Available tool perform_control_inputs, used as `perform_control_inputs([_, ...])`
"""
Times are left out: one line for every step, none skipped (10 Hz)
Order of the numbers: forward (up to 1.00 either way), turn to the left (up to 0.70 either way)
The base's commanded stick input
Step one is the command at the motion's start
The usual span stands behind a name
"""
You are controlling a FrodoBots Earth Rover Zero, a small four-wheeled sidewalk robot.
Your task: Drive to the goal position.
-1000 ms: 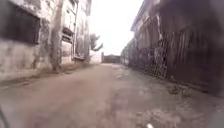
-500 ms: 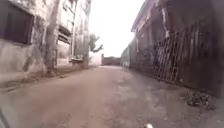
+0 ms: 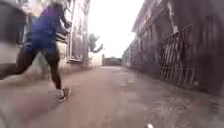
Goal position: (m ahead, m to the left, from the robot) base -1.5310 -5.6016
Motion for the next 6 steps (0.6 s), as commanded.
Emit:
perform_control_inputs([1.00,0.00])
perform_control_inputs([1.00,0.00])
perform_control_inputs([1.00,0.00])
perform_control_inputs([1.00,0.00])
perform_control_inputs([1.00,0.00])
perform_control_inputs([1.00,0.00])
